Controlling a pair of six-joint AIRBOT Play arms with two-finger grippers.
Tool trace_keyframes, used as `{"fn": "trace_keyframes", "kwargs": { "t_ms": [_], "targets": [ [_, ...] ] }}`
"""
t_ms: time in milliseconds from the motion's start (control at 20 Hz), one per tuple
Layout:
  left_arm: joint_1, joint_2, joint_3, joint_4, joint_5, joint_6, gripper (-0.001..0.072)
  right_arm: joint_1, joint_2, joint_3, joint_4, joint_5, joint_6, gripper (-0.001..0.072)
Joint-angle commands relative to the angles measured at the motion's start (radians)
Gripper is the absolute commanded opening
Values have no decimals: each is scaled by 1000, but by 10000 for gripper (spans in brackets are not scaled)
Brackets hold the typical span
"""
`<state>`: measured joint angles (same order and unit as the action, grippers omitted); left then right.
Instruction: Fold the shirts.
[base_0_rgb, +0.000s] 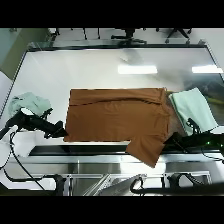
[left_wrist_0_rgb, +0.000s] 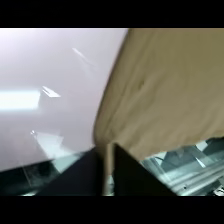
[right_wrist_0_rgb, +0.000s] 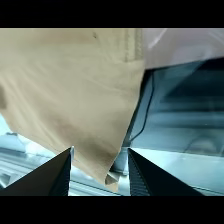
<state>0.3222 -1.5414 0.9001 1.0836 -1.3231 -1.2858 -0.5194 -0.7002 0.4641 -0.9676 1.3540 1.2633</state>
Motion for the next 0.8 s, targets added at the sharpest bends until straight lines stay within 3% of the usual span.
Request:
{"fn": "trace_keyframes", "kwargs": {
  "t_ms": [0,300,450,750],
  "targets": [
    [-1,-8,40,-80,-8,53,20,0,-28,-44,12,-11,-8,402],
    [-39,-8,89,-137,-11,68,20,0,-115,-56,21,-66,-20,401],
    [-70,-9,89,-137,-4,73,20,2,-190,-56,114,-86,-89,397],
    [-80,19,89,-134,-45,73,20,180,-258,-55,201,-65,-133,351]
  ]
}}
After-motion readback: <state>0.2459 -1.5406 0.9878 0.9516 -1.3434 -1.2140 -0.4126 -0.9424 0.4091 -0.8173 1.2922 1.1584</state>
